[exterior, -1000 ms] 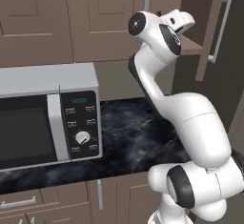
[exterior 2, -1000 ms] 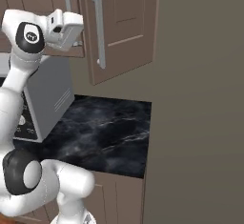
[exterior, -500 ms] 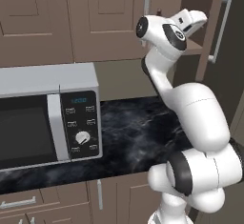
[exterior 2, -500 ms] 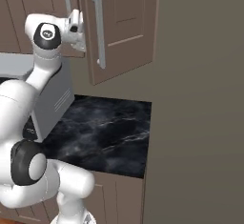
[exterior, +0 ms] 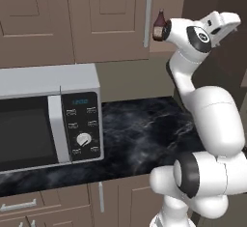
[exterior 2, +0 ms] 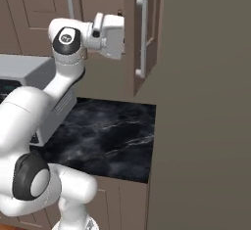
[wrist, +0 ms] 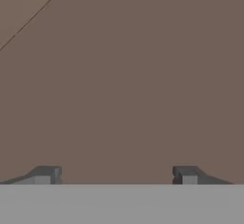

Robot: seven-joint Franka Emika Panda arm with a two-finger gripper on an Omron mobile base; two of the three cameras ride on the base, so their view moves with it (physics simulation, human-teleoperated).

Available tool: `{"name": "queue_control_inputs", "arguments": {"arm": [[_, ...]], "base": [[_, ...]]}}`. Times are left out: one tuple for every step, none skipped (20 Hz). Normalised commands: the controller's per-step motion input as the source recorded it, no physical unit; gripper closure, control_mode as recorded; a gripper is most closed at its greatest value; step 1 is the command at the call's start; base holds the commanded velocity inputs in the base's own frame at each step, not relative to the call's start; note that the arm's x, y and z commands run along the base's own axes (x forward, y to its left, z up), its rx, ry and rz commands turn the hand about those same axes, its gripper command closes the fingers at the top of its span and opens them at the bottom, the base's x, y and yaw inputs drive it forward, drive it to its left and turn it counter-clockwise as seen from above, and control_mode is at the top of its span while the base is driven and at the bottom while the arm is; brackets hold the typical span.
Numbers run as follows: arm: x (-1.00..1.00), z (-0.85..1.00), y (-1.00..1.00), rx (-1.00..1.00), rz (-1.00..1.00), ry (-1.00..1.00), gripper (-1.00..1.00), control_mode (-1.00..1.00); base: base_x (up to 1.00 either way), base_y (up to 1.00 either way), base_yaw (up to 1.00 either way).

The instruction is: Move the shaker and ketchup from the cabinet to the dining counter.

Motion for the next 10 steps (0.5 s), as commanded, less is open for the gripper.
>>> {"name": "queue_control_inputs", "arguments": {"arm": [[-0.16, 0.0, -0.8, -0.05, -0.07, 0.02, -1.0, -1.0], [0.0, -0.01, -0.67, -0.06, 0.0, 0.02, -1.0, -1.0], [0.0, -0.01, -0.6, -0.05, 0.0, 0.0, -1.0, -1.0], [0.0, 0.0, -0.54, -0.03, 0.0, 0.0, -1.0, -1.0], [0.0, 0.0, -0.51, -0.02, 0.0, 0.0, -1.0, -1.0], [0.0, 0.0, -0.49, 0.0, 0.0, 0.0, -1.0, -1.0], [0.0, 0.0, -0.44, 0.0, 0.0, 0.0, -1.0, -1.0], [0.0, 0.0, -0.26, 0.02, 0.0, 0.0, -1.0, -1.0], [0.0, 0.0, -0.21, 0.06, 0.0, 0.0, -1.0, -1.0], [0.0, 0.0, -0.16, 0.12, 0.0, 0.0, -1.0, -1.0]], "base": [[0.0, 0.0, 0.0], [0.0, 0.0, 0.0], [0.0, 0.0, 0.0], [0.0, 0.0, 0.0], [0.0, 0.0, 0.0], [0.0, 0.0, 0.0], [0.0, 0.0, 0.0], [0.0, 0.0, 0.0], [0.0, 0.0, 0.0], [0.0, 0.0, 0.0]]}}
